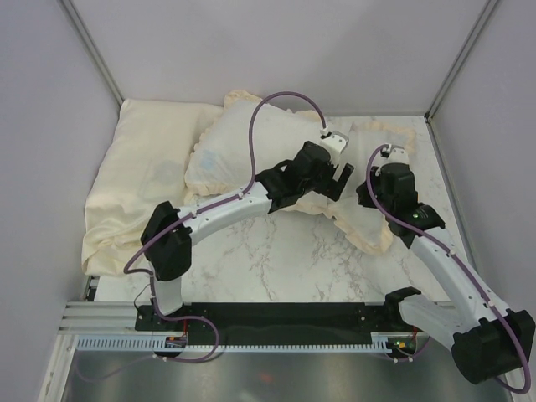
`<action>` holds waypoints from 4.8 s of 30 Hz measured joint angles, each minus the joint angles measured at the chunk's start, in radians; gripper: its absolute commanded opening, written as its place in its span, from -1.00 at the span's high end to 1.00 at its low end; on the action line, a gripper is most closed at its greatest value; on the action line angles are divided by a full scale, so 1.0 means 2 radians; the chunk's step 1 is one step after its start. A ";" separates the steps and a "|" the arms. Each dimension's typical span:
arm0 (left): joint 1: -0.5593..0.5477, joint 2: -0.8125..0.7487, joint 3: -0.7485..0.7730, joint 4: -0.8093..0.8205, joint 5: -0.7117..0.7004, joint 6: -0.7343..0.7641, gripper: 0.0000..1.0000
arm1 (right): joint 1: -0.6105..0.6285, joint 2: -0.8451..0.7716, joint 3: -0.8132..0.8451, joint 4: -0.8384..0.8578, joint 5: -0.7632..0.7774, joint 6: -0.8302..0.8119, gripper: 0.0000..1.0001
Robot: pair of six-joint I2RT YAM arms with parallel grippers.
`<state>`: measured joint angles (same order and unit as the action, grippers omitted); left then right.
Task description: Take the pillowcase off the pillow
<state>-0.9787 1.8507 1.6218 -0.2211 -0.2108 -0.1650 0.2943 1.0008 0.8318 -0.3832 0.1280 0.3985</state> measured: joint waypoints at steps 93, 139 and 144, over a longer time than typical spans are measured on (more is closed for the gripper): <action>-0.039 0.082 -0.033 0.125 -0.050 0.080 0.96 | 0.001 -0.150 -0.072 -0.109 -0.045 0.077 -0.55; 0.170 -0.120 -0.176 0.085 0.246 -0.055 0.95 | 0.006 -0.086 -0.128 -0.001 -0.123 0.047 1.00; 0.179 -0.164 -0.198 0.082 0.277 -0.072 0.95 | 0.006 -0.069 -0.128 0.010 -0.123 0.051 1.00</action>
<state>-0.6197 1.5219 1.2263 -0.0578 0.3424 -0.3084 0.3061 0.8635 0.5758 -0.3626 -0.1184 0.5011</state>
